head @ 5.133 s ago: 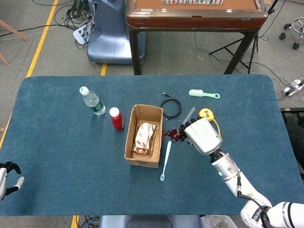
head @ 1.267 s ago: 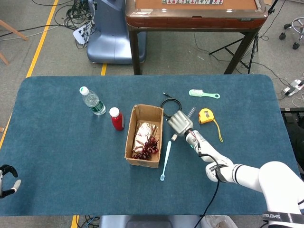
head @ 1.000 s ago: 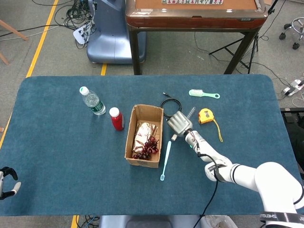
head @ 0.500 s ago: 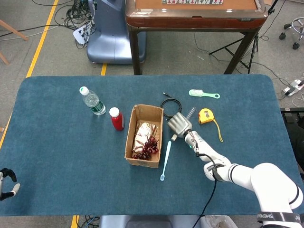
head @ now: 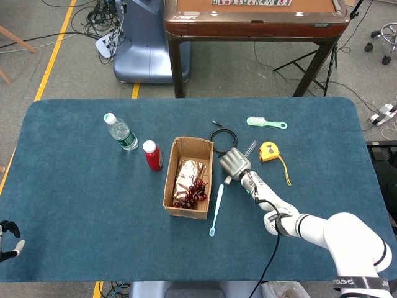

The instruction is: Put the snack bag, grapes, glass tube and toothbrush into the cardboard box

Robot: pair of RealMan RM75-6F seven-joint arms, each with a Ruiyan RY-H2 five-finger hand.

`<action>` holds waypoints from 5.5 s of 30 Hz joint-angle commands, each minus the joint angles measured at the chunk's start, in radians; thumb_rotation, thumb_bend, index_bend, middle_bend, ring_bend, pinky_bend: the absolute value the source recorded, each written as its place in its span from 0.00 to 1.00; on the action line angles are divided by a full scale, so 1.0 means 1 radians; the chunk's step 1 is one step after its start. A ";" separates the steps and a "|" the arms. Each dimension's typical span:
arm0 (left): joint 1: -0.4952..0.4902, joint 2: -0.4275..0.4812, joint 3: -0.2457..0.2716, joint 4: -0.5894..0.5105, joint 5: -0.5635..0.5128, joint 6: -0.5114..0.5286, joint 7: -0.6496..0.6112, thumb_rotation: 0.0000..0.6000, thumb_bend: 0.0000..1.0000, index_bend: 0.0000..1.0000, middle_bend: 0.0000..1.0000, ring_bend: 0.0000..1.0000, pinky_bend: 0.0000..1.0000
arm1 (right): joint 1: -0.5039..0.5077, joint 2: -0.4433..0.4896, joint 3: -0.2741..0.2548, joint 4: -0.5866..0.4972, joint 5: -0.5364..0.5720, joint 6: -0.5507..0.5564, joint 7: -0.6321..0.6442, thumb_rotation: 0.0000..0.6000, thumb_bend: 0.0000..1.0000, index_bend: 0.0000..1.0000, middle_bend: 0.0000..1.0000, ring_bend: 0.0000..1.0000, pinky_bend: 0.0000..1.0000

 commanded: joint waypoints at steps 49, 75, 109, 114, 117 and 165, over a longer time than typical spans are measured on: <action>-0.007 -0.015 0.005 0.018 0.034 0.007 -0.009 1.00 0.28 0.56 0.46 0.37 0.65 | -0.151 0.364 0.069 -0.562 -0.159 0.356 0.080 1.00 0.36 0.72 1.00 1.00 1.00; -0.006 -0.014 0.006 0.010 0.040 0.015 -0.010 1.00 0.28 0.56 0.46 0.37 0.65 | -0.183 0.546 0.162 -0.937 -0.240 0.513 -0.036 1.00 0.36 0.72 1.00 1.00 1.00; 0.003 -0.006 0.008 0.001 0.060 0.032 -0.024 1.00 0.28 0.56 0.46 0.37 0.65 | -0.099 0.364 0.158 -0.932 -0.267 0.507 -0.145 1.00 0.00 0.35 1.00 1.00 1.00; 0.003 -0.008 0.008 0.000 0.059 0.036 -0.018 1.00 0.28 0.56 0.46 0.37 0.65 | -0.149 0.411 0.112 -0.954 -0.379 0.526 -0.077 1.00 0.00 0.35 1.00 1.00 1.00; 0.003 -0.009 0.008 0.000 0.059 0.035 -0.013 1.00 0.28 0.56 0.46 0.37 0.65 | -0.179 0.442 0.077 -0.967 -0.454 0.532 -0.040 1.00 0.00 0.35 1.00 1.00 1.00; -0.004 -0.016 0.002 0.020 0.032 0.015 -0.015 1.00 0.28 0.56 0.46 0.37 0.65 | -0.298 0.360 -0.074 -0.834 -0.612 0.214 -0.072 1.00 0.07 0.46 1.00 1.00 1.00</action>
